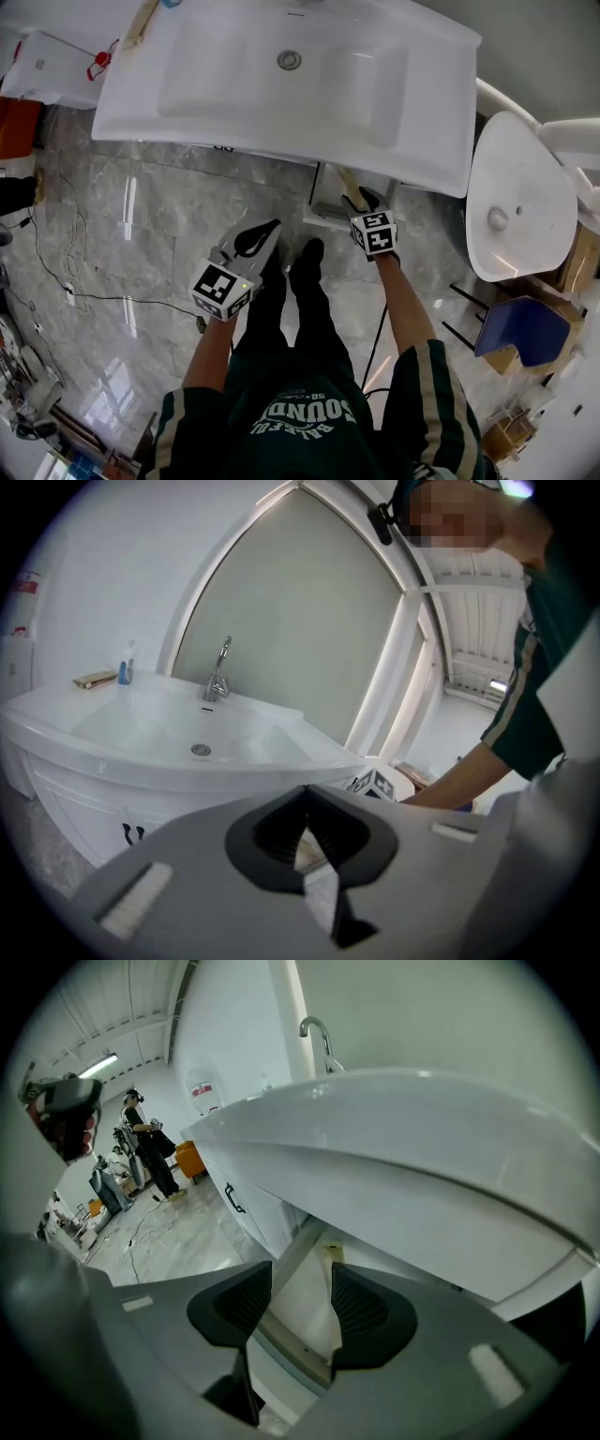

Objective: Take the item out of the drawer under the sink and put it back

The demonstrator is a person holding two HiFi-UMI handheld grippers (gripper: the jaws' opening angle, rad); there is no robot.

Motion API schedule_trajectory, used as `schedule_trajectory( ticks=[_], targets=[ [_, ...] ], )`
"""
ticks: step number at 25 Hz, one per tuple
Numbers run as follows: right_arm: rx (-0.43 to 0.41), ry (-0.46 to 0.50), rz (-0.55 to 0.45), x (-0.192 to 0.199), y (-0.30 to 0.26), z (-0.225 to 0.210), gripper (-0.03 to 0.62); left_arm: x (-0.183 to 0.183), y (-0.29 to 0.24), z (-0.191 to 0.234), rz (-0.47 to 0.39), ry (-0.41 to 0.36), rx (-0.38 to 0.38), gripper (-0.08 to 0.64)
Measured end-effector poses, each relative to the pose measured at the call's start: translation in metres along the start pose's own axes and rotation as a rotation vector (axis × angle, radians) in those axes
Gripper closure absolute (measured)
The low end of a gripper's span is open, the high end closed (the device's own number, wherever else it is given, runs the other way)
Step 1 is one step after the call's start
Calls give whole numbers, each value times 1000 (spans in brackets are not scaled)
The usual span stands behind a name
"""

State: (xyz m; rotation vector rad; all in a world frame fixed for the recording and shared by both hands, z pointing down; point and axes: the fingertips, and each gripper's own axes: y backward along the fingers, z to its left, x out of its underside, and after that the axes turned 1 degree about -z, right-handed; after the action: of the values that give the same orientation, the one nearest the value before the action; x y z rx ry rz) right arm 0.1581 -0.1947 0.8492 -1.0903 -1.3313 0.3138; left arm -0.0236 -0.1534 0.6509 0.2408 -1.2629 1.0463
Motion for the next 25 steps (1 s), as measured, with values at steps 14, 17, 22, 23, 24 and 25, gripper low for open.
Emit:
schedule_trajectory(
  ticks=[14, 17, 22, 23, 24, 25],
  targets=[
    [46, 52, 194, 45, -86, -33, 416, 30, -3, 14, 60, -5, -19, 511],
    [53, 73, 240, 60, -103, -40, 416, 39, 0, 18, 66, 13, -34, 511],
    [52, 103, 299, 71, -121, -46, 417, 61, 11, 28, 89, 44, -72, 511],
    [54, 115, 324, 76, -123, -46, 417, 65, 14, 29, 96, 53, -77, 511],
    [57, 130, 354, 81, -124, -45, 417, 68, 16, 31, 100, 60, -82, 511],
    [59, 142, 387, 87, -126, -45, 417, 70, 18, 32, 101, 66, -88, 511]
  ],
)
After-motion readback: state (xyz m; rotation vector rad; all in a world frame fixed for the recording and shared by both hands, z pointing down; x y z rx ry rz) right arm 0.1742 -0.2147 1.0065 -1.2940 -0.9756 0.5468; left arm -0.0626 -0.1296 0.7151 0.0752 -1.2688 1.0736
